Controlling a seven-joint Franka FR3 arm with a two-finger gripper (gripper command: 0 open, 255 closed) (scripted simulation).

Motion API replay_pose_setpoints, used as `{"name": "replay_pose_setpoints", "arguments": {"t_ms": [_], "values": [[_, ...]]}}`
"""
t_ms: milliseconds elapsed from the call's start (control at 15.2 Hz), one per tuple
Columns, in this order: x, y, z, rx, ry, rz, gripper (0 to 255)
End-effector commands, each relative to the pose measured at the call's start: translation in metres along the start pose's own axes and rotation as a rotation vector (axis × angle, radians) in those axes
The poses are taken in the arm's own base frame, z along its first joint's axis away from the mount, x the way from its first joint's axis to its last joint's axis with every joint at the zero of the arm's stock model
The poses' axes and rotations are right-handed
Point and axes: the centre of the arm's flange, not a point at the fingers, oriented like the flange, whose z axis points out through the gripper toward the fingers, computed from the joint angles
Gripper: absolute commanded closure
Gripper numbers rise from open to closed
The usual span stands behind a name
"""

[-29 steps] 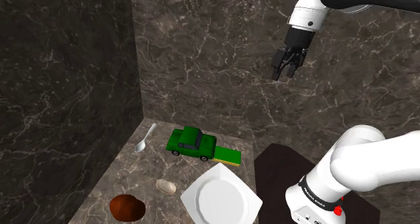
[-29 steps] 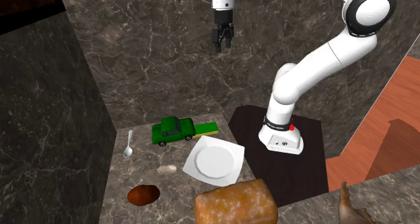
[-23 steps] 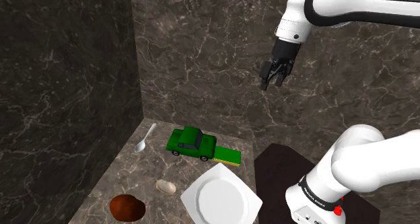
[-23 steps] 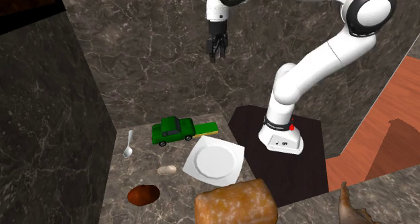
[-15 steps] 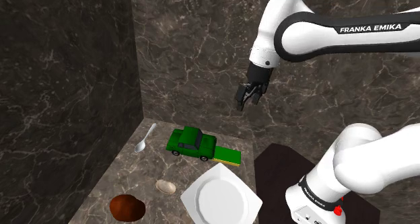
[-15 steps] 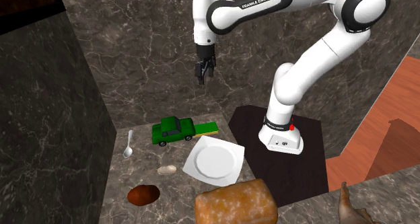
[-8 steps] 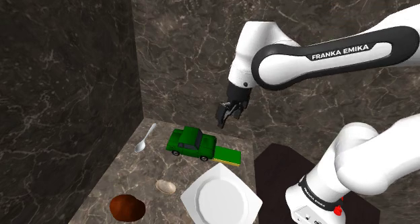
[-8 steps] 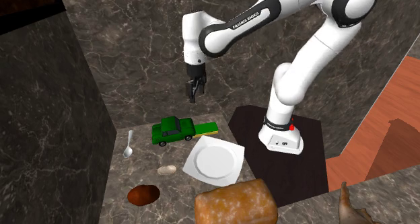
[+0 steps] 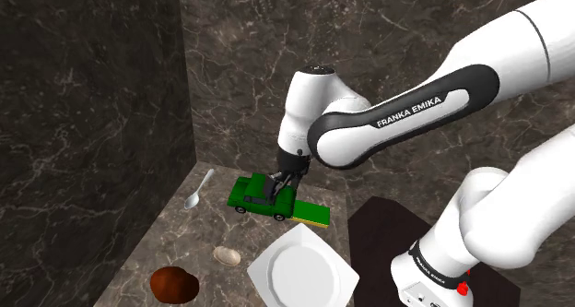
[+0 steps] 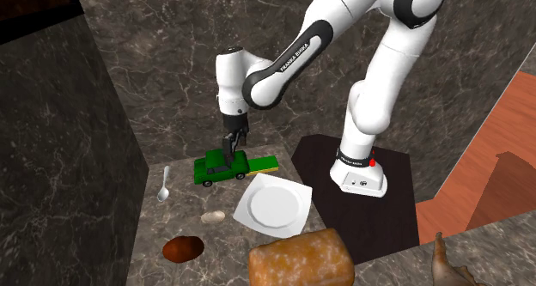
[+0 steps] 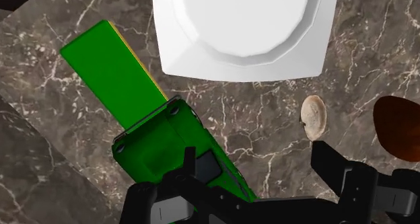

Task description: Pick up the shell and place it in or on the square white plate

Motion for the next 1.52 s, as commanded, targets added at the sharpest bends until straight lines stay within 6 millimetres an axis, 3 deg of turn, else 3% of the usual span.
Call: {"name": "replay_pose_setpoints", "arguments": {"t_ms": [0,858,1452], "values": [[0.003,-0.018,0.019,0.001,0.006,-0.018,0],[0.027,-0.135,0.141,-0.002,0.035,-0.137,0],[0.029,-0.139,0.185,-0.003,0.036,-0.141,0]]}}
